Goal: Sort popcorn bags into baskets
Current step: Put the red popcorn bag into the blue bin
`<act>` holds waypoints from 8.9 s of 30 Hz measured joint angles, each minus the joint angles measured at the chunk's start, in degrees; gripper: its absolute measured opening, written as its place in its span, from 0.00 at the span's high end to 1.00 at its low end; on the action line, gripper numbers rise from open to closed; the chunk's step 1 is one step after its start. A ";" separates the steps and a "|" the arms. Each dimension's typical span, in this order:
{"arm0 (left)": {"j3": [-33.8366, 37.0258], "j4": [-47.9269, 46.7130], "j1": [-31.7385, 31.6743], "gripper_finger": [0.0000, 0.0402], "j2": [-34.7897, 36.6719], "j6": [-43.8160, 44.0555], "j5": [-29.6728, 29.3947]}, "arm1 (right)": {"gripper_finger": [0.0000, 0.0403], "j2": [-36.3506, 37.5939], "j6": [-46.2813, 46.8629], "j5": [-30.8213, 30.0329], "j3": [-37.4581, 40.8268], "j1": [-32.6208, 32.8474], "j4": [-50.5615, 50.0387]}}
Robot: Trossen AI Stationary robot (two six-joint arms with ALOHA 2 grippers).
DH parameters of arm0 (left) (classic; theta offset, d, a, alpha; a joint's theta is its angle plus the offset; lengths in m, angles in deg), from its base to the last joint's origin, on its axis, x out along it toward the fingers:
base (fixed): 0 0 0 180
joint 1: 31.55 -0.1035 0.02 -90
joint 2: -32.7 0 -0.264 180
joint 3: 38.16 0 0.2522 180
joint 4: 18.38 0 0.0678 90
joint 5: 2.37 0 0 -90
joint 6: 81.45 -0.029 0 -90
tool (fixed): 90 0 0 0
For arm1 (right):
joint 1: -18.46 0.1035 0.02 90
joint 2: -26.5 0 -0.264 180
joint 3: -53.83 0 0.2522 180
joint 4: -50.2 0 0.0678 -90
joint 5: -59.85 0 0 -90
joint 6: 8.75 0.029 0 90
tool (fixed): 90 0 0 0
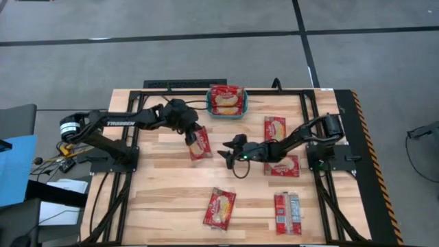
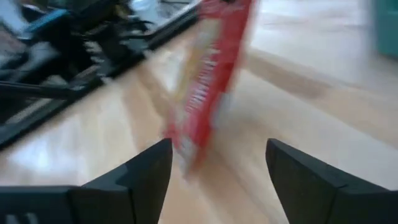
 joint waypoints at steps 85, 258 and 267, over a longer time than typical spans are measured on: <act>-1.77 33.98 -4.87 0.99 -3.63 -13.84 1.99 | 0.46 26.23 -38.92 -0.44 -19.46 -15.23 -66.61; -0.50 14.32 15.34 0.44 -3.98 1.21 -14.56 | 0.96 34.13 11.02 1.23 13.91 -14.07 -63.71; -0.52 16.36 15.76 0.44 -4.85 1.05 -14.73 | 0.98 45.19 15.05 -23.42 13.61 -1.81 -50.08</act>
